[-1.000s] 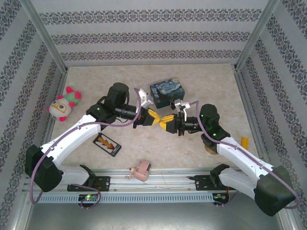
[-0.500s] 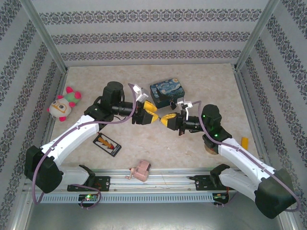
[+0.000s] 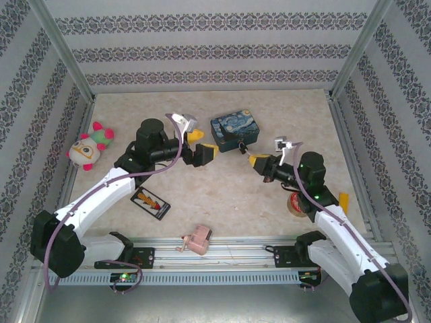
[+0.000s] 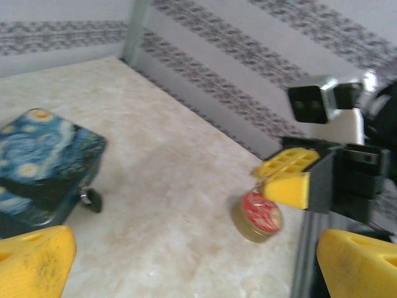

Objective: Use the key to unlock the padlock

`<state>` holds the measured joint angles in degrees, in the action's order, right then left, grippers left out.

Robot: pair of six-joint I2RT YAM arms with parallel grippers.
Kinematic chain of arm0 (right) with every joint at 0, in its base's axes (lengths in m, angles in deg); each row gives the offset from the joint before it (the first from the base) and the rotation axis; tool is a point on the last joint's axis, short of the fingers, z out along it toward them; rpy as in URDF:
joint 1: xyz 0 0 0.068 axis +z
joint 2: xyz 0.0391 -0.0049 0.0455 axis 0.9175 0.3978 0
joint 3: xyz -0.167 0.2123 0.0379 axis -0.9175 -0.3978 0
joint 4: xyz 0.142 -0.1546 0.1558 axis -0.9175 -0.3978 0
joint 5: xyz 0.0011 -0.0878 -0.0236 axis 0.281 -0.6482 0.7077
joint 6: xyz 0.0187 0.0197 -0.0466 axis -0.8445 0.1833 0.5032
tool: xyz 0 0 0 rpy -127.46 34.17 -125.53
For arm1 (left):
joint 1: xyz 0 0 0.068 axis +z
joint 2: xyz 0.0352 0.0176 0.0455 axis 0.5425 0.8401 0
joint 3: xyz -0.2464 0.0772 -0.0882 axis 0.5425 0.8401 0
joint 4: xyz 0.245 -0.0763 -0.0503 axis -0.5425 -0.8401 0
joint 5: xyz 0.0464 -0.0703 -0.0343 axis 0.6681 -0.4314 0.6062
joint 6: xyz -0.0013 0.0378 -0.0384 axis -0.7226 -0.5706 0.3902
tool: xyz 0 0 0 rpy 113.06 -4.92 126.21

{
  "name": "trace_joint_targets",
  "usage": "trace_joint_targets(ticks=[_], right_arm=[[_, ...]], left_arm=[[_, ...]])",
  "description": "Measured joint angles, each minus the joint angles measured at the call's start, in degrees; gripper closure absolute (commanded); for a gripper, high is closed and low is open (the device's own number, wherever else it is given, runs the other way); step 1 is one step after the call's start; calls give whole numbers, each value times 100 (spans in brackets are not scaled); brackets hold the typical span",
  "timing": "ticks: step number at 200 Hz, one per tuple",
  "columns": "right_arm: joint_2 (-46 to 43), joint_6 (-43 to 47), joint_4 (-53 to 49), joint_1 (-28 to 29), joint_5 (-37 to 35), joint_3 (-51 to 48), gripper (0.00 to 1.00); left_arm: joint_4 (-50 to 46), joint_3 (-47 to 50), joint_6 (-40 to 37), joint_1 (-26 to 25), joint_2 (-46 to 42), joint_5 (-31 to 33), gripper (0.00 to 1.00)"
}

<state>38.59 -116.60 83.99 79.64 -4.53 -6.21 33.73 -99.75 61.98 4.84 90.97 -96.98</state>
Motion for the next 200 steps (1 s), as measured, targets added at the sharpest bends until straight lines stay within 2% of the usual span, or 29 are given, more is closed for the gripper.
trace_joint_targets(ticks=[25,49,71,103,130,161,200], right_arm=[[-33,-260,-111,-581,-146,-138,100],[-31,-417,-398,-968,-343,-177,100],[-31,-420,-682,-1126,-542,-177,100],[-31,-420,-1016,-1325,-776,-177,100],[-33,-417,-1176,-1447,-885,-177,100],[-72,-415,-1329,-1526,-970,-177,100],[-96,-411,-1432,-1558,-1032,-177,100]], left_arm=[[260,0,229,-105,459,754,1],[350,-61,468,-584,1228,1569,2],[385,-188,776,-1088,1904,2282,6],[544,-367,1158,-1744,2612,3554,3],[798,-544,1519,-2094,3021,4463,1],[1095,-627,1987,-2225,3482,5051,0],[1091,-916,2430,-2299,4046,5294,0]])
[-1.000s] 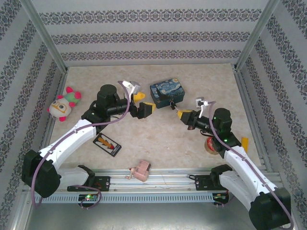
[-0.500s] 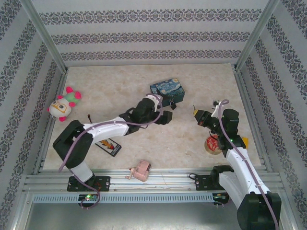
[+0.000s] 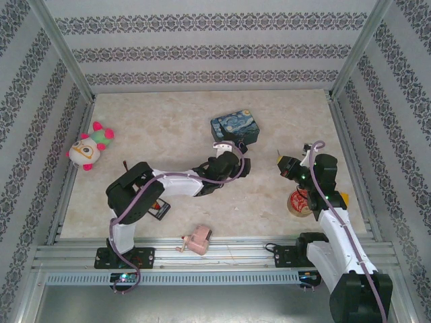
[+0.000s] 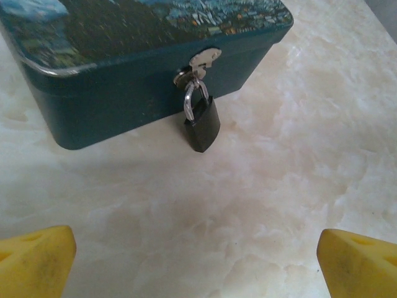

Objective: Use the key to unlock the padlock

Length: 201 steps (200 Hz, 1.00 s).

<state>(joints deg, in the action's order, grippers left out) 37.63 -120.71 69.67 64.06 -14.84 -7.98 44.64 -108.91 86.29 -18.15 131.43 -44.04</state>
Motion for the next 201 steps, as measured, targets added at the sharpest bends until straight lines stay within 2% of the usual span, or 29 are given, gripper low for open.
trace_joint_targets(ticks=[66,86,136,152,201], right_arm=[[37,0,-81,-39,-39,0,100],[39,0,-105,-39,-37,0,100],[37,15,-155,-39,-39,4,100],[37,15,-195,-39,-39,11,100],[101,17,-227,-39,-37,120,100]], left_arm=[[-271,-785,282,-37,586,-127,3],[-378,-953,302,-37,737,-162,9],[-498,-1036,321,59,918,-284,15],[-525,-1036,319,151,933,-302,20],[-529,-1113,426,470,955,-461,45]])
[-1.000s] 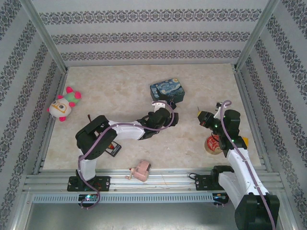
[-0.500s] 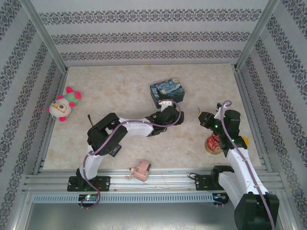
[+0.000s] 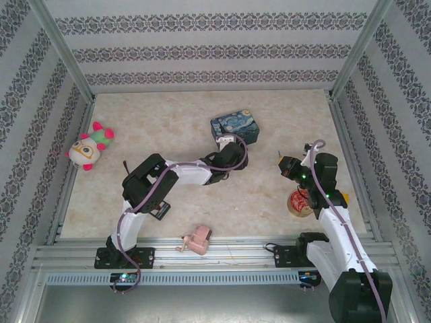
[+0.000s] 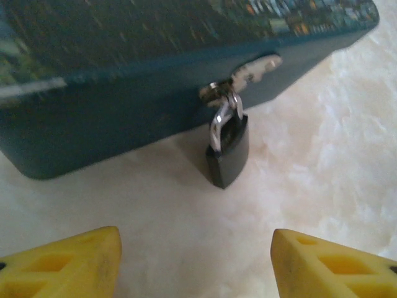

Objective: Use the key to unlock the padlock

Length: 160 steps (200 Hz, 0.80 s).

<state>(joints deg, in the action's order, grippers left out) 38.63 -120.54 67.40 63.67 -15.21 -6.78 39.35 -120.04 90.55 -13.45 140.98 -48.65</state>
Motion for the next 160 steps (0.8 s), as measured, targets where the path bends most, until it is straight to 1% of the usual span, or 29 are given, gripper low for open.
trace_joint_targets(ticks=[8,23,27,34,108,136,160], right_arm=[[13,0,-4,0,0,17,100],[26,0,-2,0,0,46,100],[26,0,-2,0,0,50,100],[28,0,0,0,0,57,100],[50,-2,-2,0,24,57,100],[50,-2,-2,0,26,57,100],[50,-4,0,0,26,57,100]], left_arm=[[4,-55,17,50,26,-26,49],[9,-166,26,149,87,-52,51],[4,-192,22,179,103,-66,53],[7,-227,24,221,122,-79,54],[4,-389,105,697,181,-133,54],[9,-389,101,732,181,-151,48],[11,-389,63,732,181,-278,34]])
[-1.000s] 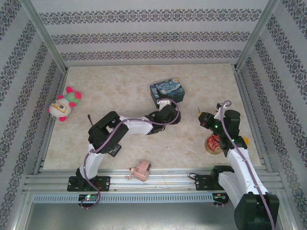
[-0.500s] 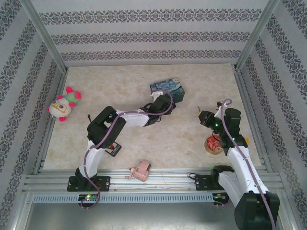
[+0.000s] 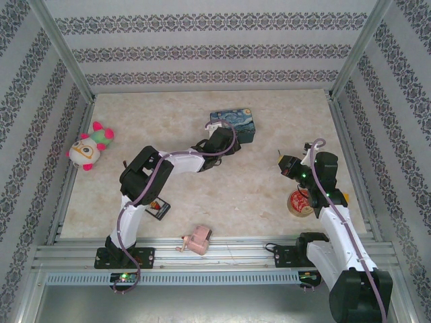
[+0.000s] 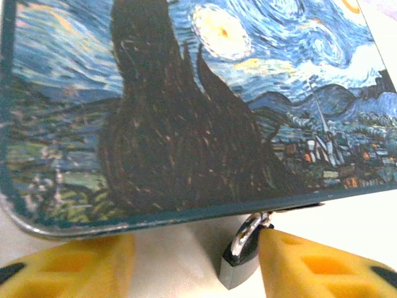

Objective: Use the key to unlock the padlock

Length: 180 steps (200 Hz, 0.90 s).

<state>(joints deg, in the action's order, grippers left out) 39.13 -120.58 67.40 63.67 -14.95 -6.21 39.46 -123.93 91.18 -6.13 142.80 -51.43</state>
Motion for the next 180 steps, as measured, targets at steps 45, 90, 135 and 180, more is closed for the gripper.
trace_joint_targets(ticks=[45,90,135,180], right_arm=[[2,-4,17,0,13,0,100],[7,-17,46,0,42,0,100],[116,-15,57,0,70,0,100],[188,-15,133,0,129,0,100]], left_arm=[[-229,-122,-225,-157,48,109,22],[-1161,-1283,-378,-413,638,531,18],[-2002,-2033,-492,-533,1003,1130,19],[-2356,-2312,-568,-533,1209,1419,20]])
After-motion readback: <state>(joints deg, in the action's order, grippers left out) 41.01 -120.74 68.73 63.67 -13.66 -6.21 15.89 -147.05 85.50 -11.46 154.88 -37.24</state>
